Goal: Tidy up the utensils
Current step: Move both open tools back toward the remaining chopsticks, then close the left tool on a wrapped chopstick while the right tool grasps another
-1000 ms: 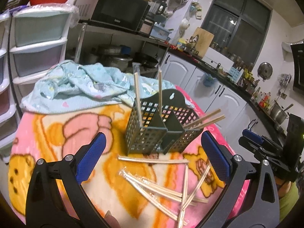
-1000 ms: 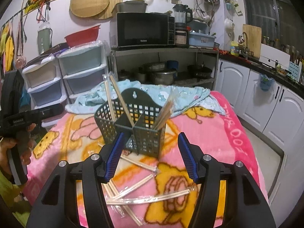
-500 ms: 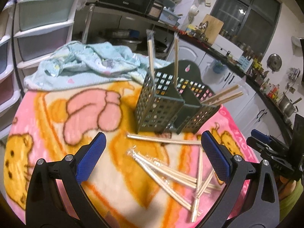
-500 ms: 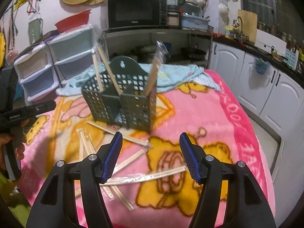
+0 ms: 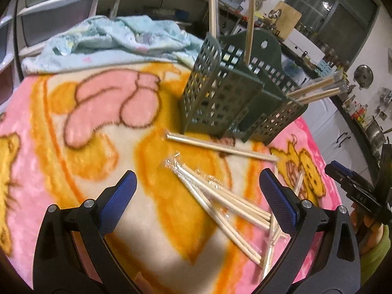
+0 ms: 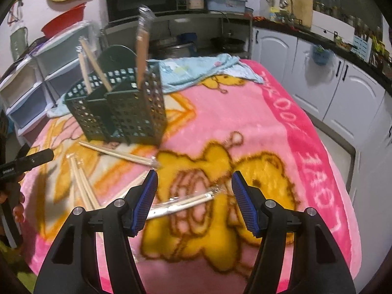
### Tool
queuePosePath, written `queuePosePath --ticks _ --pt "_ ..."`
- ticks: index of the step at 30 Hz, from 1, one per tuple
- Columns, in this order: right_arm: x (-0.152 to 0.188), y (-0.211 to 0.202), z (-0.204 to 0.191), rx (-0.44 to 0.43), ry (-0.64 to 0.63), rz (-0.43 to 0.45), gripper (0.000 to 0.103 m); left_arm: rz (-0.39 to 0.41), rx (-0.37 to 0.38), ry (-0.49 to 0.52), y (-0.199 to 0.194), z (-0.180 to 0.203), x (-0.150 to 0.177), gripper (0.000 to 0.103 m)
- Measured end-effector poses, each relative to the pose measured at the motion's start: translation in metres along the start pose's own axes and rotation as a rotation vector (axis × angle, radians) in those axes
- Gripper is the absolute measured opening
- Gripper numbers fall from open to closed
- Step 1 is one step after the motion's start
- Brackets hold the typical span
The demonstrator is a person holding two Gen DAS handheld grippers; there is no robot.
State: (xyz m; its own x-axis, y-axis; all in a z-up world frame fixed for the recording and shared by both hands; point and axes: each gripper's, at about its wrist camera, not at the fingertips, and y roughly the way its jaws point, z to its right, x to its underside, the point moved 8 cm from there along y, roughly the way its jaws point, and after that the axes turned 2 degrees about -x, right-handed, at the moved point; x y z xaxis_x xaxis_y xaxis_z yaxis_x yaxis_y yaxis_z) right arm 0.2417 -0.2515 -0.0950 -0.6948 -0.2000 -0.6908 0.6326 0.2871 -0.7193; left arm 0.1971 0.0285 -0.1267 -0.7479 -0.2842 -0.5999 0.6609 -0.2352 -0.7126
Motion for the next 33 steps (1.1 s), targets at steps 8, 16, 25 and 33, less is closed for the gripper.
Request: queuePosePath --ticks 8,16,25,33 --pt "0.013 0.019 0.016 0.019 0.027 -0.056 0.06 -0.043 0.035 -0.091 0.02 -0.007 0.005 0.076" --pt "0.021 0.031 0.011 -0.002 0.014 -0.096 0.06 -0.063 0.02 -0.152 0.034 -0.02 0.002 0.055" --pt "0.028 0.043 0.01 -0.03 0.032 -0.134 0.06 -0.063 -0.008 -0.154 0.036 -0.031 0.0 0.021" --pt "0.027 0.058 0.02 -0.056 0.111 -0.172 0.056 -0.058 0.028 -0.151 0.033 -0.034 -0.002 0.008"
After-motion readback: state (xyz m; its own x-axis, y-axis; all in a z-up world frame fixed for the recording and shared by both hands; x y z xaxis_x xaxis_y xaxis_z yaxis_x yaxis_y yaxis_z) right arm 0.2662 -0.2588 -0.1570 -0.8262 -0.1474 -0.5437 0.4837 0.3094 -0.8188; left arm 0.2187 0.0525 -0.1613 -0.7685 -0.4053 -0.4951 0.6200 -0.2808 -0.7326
